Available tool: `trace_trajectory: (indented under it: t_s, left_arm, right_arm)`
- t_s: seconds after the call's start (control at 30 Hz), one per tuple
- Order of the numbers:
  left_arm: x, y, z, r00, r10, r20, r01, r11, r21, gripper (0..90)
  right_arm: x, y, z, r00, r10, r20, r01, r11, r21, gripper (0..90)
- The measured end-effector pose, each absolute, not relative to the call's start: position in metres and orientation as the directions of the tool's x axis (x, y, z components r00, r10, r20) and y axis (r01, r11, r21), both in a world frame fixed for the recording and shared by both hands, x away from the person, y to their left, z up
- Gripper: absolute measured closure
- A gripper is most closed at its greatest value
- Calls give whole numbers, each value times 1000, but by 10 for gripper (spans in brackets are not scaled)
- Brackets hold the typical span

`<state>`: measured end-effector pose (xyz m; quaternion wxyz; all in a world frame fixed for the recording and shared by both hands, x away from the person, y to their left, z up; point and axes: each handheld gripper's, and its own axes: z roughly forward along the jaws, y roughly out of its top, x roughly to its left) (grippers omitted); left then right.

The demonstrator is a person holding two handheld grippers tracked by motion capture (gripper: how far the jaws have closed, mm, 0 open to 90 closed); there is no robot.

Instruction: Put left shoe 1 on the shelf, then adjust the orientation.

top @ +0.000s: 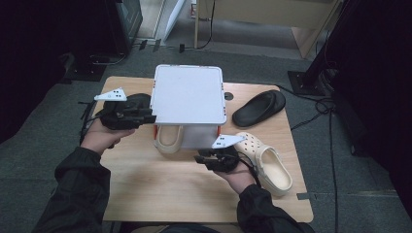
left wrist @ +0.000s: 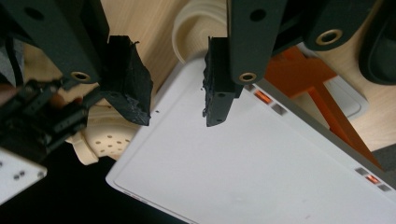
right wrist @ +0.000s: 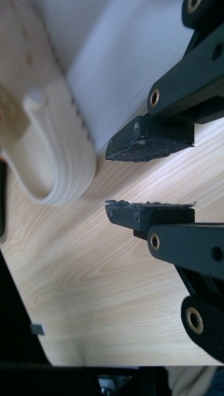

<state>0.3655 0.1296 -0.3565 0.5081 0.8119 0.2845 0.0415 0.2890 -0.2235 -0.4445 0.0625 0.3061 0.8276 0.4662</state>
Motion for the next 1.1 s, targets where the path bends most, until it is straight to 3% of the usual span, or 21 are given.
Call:
trace_trajectory:
  t_s: [0.53, 1.1]
  left_arm:
    - [336, 126, -389, 864, 464, -196, 393, -378, 838, 510]
    - [343, 127, -397, 856, 467, -222, 426, -393, 815, 485]
  right_arm:
    - [270, -305, -436, -700, 698, 150, 486, 312, 816, 657]
    - [244, -371, -431, -570, 810, 134, 514, 224, 828, 633]
